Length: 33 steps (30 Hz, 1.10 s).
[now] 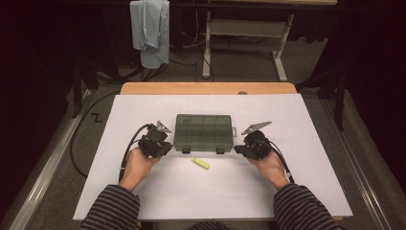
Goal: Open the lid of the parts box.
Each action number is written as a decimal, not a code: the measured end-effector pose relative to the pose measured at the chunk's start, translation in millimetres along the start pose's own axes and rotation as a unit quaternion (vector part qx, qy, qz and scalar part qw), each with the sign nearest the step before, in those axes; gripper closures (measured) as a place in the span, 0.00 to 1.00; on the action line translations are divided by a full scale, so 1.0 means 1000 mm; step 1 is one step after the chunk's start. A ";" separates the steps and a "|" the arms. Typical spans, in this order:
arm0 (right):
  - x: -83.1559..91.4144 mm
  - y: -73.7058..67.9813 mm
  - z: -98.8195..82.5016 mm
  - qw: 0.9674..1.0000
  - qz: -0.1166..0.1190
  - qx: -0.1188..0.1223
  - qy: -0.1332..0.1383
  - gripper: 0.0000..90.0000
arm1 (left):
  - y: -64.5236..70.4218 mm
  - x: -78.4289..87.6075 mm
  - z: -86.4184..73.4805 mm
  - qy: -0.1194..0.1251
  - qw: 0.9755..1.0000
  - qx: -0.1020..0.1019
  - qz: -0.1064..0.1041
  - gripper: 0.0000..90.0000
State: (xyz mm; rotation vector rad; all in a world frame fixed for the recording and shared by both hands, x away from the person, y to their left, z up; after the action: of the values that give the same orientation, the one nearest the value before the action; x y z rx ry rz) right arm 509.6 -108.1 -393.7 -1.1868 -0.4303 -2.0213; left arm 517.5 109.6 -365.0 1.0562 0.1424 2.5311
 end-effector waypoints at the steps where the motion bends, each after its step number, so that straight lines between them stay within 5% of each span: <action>1: 0.000 0.000 0.000 1.000 0.000 0.002 0.000 1.00 | 0.000 -0.001 0.000 -0.001 1.000 -0.003 0.001 0.92; 33: 0.000 -0.001 0.003 1.000 -0.006 0.003 0.003 1.00 | 0.000 -0.007 -0.003 -0.009 1.000 -0.010 0.006 0.90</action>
State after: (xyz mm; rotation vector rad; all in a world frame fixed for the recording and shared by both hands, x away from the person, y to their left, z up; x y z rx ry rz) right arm 510.5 -105.2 -392.0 -1.1766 -0.4407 -2.0313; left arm 519.7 107.4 -372.2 1.0747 0.1051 2.5283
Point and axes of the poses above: each handheld gripper's, and its own axes: x roughly backward along the jaws, z roughly out of its top, y roughly to its right, the point moved 9 cm from there along -x, roughly forward along the jaws, and after that the axes turned 9 degrees about -y, right-handed, at the moved point
